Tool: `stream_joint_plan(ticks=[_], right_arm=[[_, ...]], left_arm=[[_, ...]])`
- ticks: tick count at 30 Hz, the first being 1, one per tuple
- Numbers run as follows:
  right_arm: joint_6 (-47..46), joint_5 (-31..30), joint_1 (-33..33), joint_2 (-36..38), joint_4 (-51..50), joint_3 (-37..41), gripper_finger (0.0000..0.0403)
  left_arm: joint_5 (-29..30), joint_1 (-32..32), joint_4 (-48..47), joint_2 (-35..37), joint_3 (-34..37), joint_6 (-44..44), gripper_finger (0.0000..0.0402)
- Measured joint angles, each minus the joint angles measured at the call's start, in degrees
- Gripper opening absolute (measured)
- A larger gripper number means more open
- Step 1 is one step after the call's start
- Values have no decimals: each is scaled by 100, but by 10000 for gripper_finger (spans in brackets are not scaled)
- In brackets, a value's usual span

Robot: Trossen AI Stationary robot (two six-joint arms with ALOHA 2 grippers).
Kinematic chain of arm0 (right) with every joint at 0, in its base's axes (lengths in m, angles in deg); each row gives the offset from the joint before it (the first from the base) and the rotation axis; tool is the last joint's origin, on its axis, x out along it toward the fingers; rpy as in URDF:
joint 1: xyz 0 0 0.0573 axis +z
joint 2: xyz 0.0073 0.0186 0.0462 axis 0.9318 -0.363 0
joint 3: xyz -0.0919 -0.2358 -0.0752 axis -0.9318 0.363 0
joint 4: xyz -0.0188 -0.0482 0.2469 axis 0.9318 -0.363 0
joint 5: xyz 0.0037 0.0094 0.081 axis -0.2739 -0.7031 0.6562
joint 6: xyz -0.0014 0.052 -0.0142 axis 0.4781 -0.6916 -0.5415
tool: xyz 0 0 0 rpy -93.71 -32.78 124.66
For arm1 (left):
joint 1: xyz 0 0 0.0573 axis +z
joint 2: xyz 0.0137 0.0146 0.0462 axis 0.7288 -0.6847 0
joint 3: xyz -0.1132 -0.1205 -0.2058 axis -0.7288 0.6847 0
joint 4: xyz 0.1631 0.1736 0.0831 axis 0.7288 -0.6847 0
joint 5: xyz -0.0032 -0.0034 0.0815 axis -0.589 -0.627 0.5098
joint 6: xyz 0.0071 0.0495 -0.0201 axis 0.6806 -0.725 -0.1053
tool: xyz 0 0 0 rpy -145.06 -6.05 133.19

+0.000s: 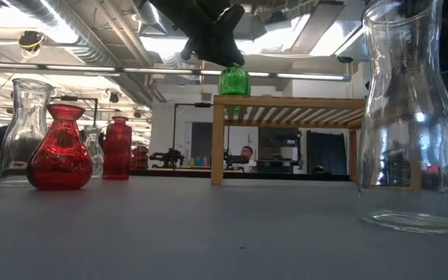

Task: Sort vases onto shelf
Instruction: Put the green vase on the shelf, aligned with the other green vases, then put the center red vase on the shelf

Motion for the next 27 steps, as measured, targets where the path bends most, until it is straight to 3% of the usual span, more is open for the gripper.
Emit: stream_joint_plan(ticks=[7,19,27], right_arm=[[-3,-8,-1,0,4,0,195],[-6,-63,0,0,2,0,195],[-5,-70,-1,0,0,0,195]], left_arm=[[-2,0,22,0,0,-128,116],[27,-11,37,19,0,-103,178],[-59,-78,28,588,0,-100,181]])
